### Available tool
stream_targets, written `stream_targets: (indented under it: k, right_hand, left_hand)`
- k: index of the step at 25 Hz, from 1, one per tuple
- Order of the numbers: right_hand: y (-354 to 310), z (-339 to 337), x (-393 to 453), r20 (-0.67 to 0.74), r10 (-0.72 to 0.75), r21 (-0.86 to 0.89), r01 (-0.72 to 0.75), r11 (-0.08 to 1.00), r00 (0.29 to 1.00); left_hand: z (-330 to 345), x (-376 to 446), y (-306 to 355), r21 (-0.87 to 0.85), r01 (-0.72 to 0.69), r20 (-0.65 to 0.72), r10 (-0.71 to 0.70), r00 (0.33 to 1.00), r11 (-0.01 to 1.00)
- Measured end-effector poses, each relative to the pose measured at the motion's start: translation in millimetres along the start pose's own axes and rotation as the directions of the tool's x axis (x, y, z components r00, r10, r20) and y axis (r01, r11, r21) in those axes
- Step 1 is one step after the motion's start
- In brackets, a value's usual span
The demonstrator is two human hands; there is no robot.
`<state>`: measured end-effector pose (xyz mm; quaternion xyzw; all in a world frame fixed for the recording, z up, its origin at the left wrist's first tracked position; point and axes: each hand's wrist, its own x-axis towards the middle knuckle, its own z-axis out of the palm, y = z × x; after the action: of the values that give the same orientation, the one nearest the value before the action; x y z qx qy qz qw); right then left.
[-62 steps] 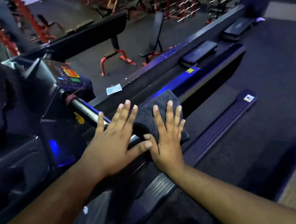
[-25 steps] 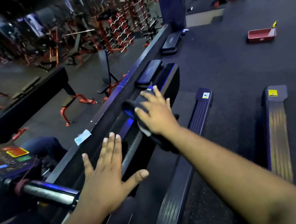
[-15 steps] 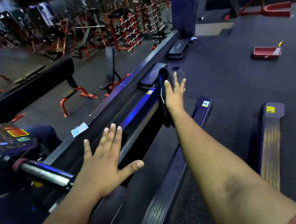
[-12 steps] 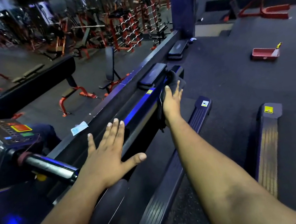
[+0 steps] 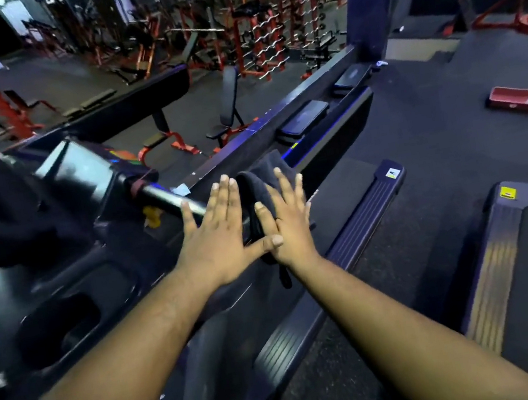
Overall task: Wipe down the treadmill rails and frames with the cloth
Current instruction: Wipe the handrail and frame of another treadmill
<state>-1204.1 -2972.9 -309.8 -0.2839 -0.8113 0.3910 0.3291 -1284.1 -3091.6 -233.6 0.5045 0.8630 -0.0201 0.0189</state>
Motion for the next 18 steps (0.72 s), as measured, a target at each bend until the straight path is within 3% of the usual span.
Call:
stream_targets:
  k: [4,8,10,12,15,18]
  right_hand:
    - [-45,6,-46,0.258,-0.262,-0.345,0.342,0.874,0.93]
    - [-75,11,-54,0.527,-0.434,-0.378,0.658,0.651,0.731]
    - [-74,2,-33,0.57,-0.447,-0.444,0.716,0.539,0.69]
    - [-78,4,-25,0.56,-0.448,-0.462,0.712,0.53,0.697]
    - [-113,48,-60,0.576,-0.506,-0.411,0.763,0.5,0.642]
    - [-124,57,-72,0.676,-0.533,-0.314,0.853,0.417,0.509]
  left_hand:
    - [6,-79,-38,0.065,0.069,-0.035,-0.066,0.997,0.996]
    - [14,-154,-71,0.145,0.1,-0.115,-0.083,0.99,0.984]
    - [23,-185,-90,0.172,0.138,-0.172,-0.108,0.979,0.976]
    - [33,-209,-107,0.149,0.224,-0.217,-0.189,0.958,0.963]
    - [43,-224,-118,0.059,0.325,-0.222,-0.305,0.926,0.944]
    - [46,-226,-118,-0.008,0.348,-0.221,-0.341,0.914,0.938]
